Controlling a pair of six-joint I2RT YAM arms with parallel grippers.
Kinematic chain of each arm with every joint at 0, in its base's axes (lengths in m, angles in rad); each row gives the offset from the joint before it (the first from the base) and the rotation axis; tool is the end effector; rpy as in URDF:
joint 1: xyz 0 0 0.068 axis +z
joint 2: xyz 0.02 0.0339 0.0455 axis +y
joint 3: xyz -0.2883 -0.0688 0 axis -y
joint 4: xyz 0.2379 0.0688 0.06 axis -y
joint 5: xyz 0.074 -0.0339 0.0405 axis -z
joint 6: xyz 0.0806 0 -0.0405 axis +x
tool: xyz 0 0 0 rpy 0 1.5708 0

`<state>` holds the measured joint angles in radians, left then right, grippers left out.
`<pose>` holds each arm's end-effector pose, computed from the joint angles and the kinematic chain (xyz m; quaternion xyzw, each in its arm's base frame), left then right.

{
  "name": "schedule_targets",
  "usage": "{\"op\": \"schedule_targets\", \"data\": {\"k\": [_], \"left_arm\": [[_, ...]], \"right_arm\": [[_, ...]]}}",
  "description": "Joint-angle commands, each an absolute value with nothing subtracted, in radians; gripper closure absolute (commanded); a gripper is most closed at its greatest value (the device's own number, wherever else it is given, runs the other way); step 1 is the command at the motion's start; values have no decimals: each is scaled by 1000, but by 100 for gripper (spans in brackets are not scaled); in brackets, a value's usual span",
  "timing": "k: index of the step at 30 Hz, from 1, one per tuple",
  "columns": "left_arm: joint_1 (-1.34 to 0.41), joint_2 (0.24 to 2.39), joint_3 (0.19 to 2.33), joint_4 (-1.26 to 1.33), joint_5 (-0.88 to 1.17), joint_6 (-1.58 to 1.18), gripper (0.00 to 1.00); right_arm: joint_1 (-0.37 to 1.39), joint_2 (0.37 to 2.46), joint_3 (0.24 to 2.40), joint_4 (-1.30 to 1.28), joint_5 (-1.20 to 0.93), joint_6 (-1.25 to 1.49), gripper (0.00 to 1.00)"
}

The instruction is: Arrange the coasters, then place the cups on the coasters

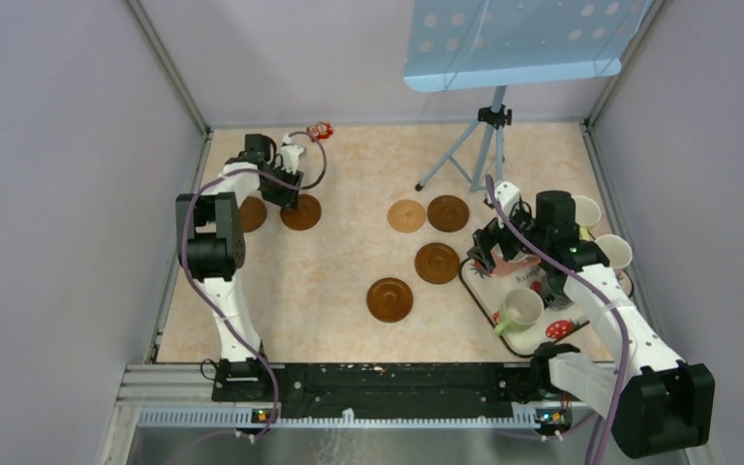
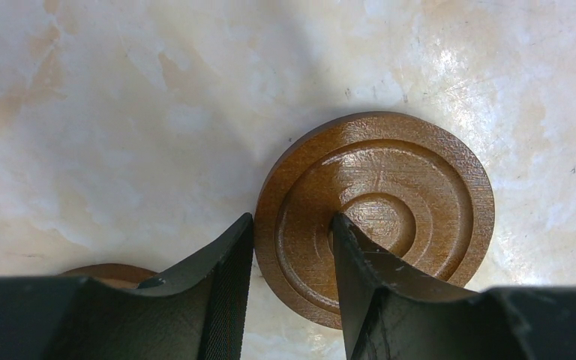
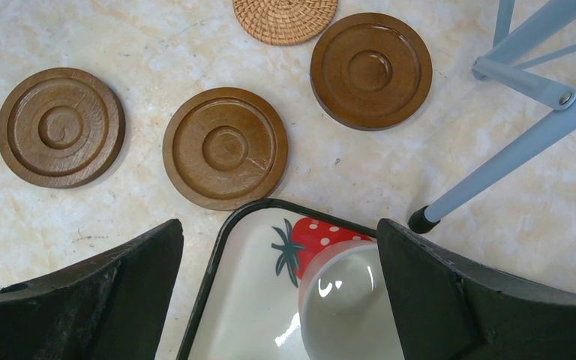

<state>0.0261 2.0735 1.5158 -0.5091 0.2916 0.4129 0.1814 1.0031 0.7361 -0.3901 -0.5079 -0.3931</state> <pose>0.4660 -0.0110 0.1587 0.2197 0.9333 -0.0836 0.2714 0.2139 0.0791 0.2635 -0.3524 0.8017 0.1791 0.4484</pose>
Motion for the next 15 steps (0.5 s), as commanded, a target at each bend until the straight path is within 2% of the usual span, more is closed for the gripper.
{"op": "schedule_targets", "data": {"k": [1, 5, 9, 15], "left_arm": [[32, 2127, 1532, -509, 274, 403, 52], [33, 2112, 1531, -526, 287, 406, 45], [33, 2041, 1530, -557, 304, 394, 28], [29, 1899, 1567, -573, 362, 382, 22]], "right_arm": [[189, 1006, 784, -363, -511, -407, 1], [189, 1007, 784, -363, -511, -409, 1], [189, 1006, 785, -365, -511, -409, 1], [190, 996, 784, -365, -535, -410, 1]]}}
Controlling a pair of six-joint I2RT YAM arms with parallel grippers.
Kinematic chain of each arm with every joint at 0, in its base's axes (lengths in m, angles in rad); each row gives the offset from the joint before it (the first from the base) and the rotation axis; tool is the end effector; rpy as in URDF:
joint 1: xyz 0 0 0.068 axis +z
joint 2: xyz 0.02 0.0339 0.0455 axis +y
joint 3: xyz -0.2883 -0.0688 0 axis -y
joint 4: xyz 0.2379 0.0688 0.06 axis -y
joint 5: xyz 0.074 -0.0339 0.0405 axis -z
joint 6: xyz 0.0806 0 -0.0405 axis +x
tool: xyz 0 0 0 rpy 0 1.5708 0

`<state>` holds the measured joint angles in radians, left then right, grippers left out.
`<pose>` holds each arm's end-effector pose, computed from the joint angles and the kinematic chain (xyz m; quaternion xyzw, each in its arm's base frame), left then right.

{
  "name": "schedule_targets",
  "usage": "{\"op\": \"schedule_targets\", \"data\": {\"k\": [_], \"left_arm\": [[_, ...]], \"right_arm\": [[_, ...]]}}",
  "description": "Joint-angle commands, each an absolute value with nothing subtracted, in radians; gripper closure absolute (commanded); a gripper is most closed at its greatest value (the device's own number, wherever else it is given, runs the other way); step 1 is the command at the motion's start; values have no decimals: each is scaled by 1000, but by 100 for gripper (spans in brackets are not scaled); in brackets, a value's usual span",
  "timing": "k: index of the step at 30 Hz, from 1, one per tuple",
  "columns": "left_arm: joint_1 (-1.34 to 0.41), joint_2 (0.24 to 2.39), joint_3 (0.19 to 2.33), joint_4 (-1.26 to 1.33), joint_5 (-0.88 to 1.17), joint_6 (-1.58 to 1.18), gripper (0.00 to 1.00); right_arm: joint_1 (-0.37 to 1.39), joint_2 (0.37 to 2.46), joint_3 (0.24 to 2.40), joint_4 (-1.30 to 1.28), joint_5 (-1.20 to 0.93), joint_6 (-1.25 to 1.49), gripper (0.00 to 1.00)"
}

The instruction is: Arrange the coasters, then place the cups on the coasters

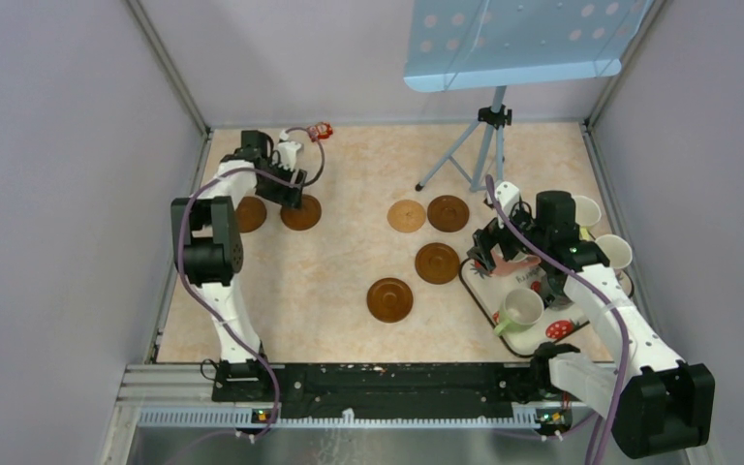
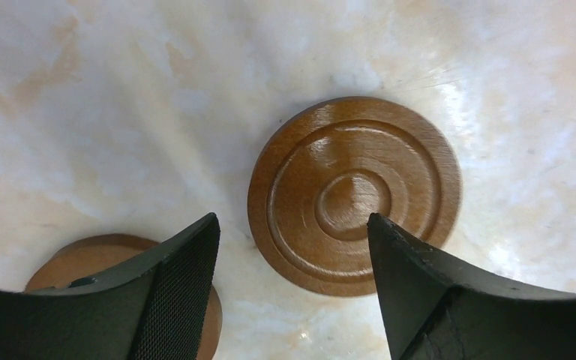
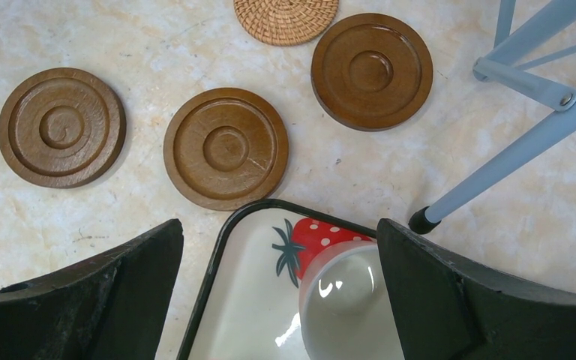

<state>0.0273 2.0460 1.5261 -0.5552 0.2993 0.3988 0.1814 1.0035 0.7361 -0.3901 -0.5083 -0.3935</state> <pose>0.4605 -0.0112 0.1709 0.2130 0.9354 -0.0900 0.2677 0.2139 0.0791 0.2634 -0.3526 0.8016 0.1792 0.4483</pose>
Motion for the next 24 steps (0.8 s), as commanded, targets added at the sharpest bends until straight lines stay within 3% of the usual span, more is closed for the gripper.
{"op": "schedule_targets", "data": {"k": [1, 6, 13, 24], "left_arm": [[25, 1885, 1572, -574, 382, 377, 22], [-67, 1862, 1590, -578, 470, 365, 19], [-275, 1918, 1582, -494, 411, 324, 18], [-462, 2161, 1775, -470, 347, 278, 20]], "right_arm": [[190, 996, 783, -363, -534, -411, 1], [193, 996, 782, -361, -532, -411, 1], [192, 988, 779, -359, -555, -409, 1], [193, 965, 767, -370, -607, -432, 1]]}}
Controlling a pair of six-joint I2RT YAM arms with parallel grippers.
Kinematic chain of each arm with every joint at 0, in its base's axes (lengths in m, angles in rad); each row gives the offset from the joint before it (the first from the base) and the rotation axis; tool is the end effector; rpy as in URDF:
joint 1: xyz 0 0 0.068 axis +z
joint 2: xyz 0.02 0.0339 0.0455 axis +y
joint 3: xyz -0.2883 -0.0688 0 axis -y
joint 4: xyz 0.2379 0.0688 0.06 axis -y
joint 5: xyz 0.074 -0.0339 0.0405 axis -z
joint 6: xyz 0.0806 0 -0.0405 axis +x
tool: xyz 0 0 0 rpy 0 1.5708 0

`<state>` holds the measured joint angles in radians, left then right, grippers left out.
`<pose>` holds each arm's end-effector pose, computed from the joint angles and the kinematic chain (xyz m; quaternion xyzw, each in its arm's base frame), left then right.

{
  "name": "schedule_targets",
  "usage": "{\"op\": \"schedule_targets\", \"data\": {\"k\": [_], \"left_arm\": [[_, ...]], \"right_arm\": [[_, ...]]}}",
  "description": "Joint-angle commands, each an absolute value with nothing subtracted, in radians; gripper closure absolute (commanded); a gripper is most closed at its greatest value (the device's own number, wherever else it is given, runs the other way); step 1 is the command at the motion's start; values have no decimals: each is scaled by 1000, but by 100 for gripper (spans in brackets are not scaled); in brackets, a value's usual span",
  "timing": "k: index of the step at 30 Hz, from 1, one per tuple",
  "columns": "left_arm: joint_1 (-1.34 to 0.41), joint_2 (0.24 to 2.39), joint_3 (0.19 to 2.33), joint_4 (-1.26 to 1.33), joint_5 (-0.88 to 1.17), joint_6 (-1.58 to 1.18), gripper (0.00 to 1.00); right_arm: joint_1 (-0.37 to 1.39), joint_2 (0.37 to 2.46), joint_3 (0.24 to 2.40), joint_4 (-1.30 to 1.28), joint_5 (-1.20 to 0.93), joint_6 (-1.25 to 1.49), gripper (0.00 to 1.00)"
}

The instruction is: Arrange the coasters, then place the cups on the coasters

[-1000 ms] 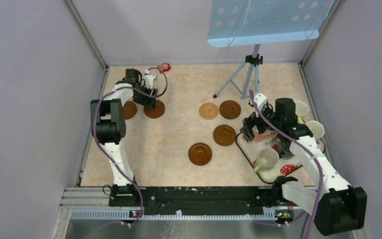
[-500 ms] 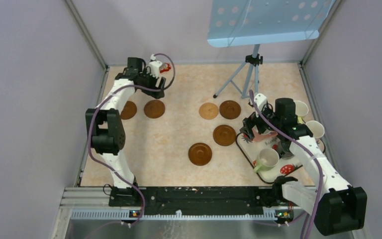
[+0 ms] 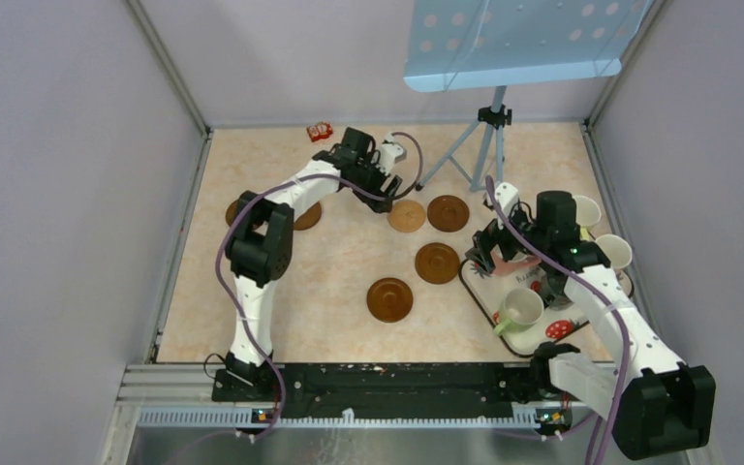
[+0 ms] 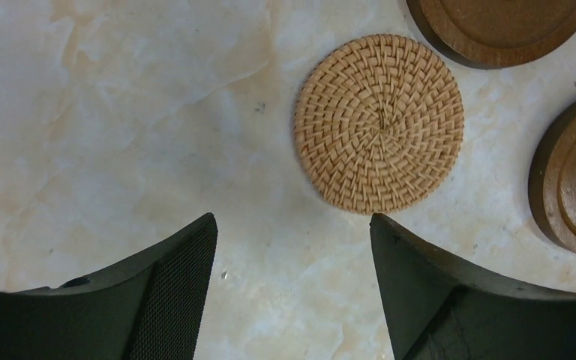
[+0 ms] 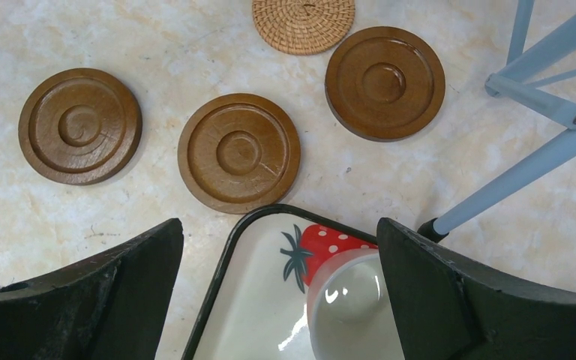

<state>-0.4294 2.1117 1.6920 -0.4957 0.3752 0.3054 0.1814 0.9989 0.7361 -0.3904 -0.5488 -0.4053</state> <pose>0.4432 -0.2354 0.2004 0.3901 0.8465 -0.1958 0.3047 0.2114 0.0815 0.2653 -0.3644 0.7915 0.1938 0.4508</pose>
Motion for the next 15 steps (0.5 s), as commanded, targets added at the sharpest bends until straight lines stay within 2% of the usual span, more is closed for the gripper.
{"op": "schedule_targets", "data": {"k": [1, 7, 15], "left_arm": [[-474, 2178, 1789, -475, 338, 282, 20], [-513, 2253, 1847, -483, 308, 286, 21], [-520, 2293, 1841, -566, 237, 306, 40]], "right_arm": [[193, 963, 767, -370, -610, -433, 1], [192, 964, 766, -369, -602, -434, 1], [192, 974, 769, -371, -595, -436, 1]]}}
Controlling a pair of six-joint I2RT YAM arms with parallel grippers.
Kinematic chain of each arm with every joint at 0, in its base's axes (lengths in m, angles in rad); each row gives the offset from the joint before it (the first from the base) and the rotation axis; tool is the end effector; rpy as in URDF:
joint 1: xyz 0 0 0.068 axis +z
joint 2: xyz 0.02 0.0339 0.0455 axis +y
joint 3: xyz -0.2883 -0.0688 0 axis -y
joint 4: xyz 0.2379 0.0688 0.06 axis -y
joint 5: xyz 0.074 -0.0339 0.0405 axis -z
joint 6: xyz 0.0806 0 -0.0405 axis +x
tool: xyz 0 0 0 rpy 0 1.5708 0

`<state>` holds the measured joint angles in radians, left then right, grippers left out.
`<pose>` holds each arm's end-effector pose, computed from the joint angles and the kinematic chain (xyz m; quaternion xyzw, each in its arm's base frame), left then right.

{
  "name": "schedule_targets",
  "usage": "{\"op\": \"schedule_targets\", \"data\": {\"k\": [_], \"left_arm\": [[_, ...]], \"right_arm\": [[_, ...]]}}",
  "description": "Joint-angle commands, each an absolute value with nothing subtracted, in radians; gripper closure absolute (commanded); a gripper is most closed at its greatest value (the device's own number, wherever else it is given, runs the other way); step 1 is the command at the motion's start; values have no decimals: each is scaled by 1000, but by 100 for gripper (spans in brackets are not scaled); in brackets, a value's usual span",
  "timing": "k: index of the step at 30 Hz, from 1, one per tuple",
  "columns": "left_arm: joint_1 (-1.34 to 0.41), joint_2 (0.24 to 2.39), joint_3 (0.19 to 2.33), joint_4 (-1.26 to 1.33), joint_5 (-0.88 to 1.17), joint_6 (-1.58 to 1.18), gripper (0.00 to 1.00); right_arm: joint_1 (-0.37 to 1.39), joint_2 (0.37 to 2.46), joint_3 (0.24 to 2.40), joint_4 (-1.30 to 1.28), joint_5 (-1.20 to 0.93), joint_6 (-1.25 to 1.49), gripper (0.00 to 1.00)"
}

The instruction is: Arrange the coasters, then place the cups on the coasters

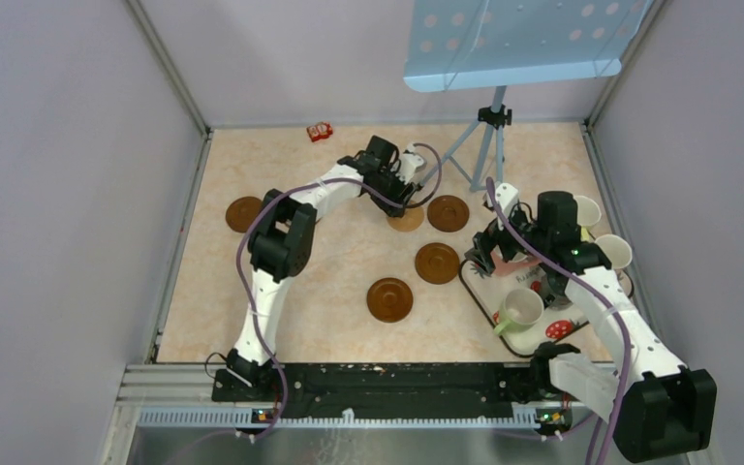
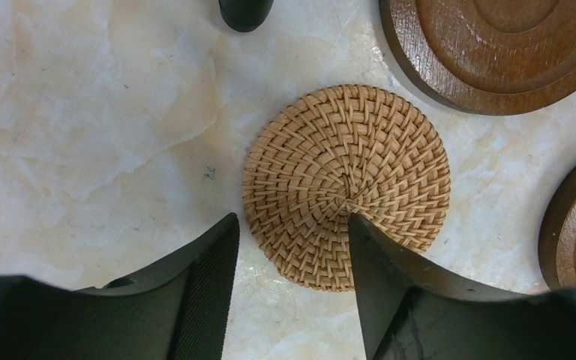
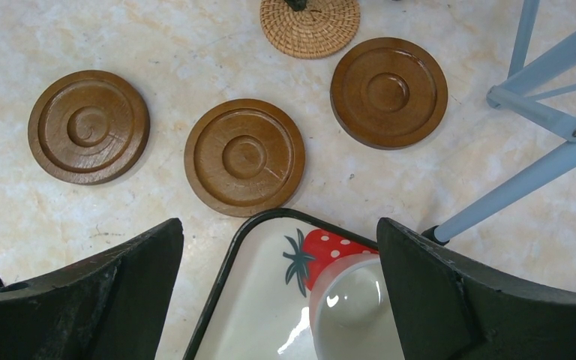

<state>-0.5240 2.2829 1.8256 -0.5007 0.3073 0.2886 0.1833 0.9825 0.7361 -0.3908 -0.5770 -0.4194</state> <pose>0.4511 -0.2888 0.1572 0.4148 0.8472 -0.1799 0.2789 0.2074 0.0832 0.2693 -0.3764 0.7795 0.2015 0.4584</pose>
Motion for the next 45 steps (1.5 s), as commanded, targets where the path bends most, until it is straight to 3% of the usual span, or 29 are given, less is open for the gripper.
{"op": "schedule_targets", "data": {"k": [1, 11, 24, 45], "left_arm": [[-518, 2285, 1826, -576, 231, 314, 42], [-423, 2131, 1576, -519, 180, 354, 51], [-289, 2146, 1618, -538, 170, 347, 51], [-357, 2155, 1629, -565, 282, 352, 51]], "right_arm": [[192, 974, 769, -369, -594, -436, 1], [193, 971, 771, -372, -596, -435, 1], [195, 968, 770, -371, -589, -436, 1], [196, 970, 770, -372, -584, -438, 1]]}}
